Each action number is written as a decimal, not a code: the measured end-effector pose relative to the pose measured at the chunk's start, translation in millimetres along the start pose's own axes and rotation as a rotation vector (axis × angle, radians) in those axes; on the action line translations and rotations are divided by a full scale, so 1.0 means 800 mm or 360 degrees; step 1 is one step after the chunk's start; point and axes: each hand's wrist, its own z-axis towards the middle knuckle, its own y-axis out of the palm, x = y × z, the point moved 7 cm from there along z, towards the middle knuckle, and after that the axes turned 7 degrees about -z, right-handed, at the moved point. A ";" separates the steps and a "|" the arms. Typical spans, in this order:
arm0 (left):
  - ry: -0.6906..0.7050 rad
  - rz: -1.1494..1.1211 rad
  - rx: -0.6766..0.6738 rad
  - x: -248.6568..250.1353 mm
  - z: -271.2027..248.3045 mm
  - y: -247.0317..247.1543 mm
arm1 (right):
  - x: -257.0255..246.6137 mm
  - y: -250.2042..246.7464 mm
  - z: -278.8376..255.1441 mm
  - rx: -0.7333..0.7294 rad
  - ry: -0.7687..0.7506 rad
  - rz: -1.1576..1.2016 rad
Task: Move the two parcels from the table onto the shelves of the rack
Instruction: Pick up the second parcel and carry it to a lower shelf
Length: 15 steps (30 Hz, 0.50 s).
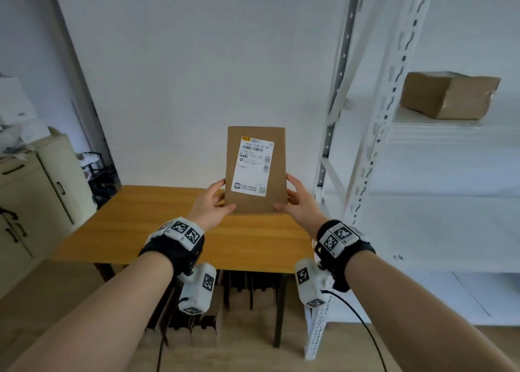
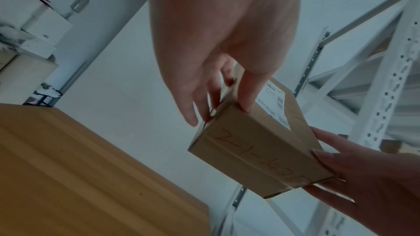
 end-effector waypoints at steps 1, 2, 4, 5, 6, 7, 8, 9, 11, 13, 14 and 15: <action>0.0002 -0.0012 -0.0028 0.000 -0.008 0.009 | 0.003 -0.007 -0.012 0.0020 0.0018 -0.0006; 0.0008 -0.0021 -0.0054 0.002 -0.015 0.017 | 0.006 -0.014 -0.024 0.0038 0.0032 -0.0007; 0.0011 -0.0023 -0.0098 0.006 -0.030 0.034 | 0.010 -0.029 -0.046 0.0067 0.0048 0.0000; 0.0012 -0.0020 -0.0112 0.009 -0.037 0.043 | 0.012 -0.037 -0.056 0.0081 0.0052 0.0005; 0.0014 -0.0021 -0.0123 0.012 -0.045 0.052 | 0.014 -0.045 -0.066 0.0096 0.0060 0.0006; 0.0018 -0.0023 -0.0131 0.017 -0.052 0.061 | 0.015 -0.055 -0.077 0.0111 0.0067 0.0013; 0.0024 -0.0024 -0.0140 0.022 -0.059 0.072 | 0.017 -0.065 -0.087 0.0122 0.0078 0.0024; 0.0028 -0.0022 -0.0150 0.026 -0.067 0.083 | 0.020 -0.075 -0.097 0.0127 0.0084 0.0037; 0.0039 -0.0007 -0.0176 0.036 -0.083 0.108 | 0.027 -0.097 -0.116 0.0133 0.0089 0.0057; 0.0044 0.0005 -0.0199 0.046 -0.097 0.134 | 0.038 -0.122 -0.133 0.0154 0.0110 0.0066; 0.0045 0.0000 -0.0213 0.051 -0.105 0.149 | 0.044 -0.136 -0.141 0.0165 0.0124 0.0075; 0.0041 -0.0008 -0.0227 0.055 -0.112 0.164 | 0.052 -0.150 -0.150 0.0177 0.0135 0.0085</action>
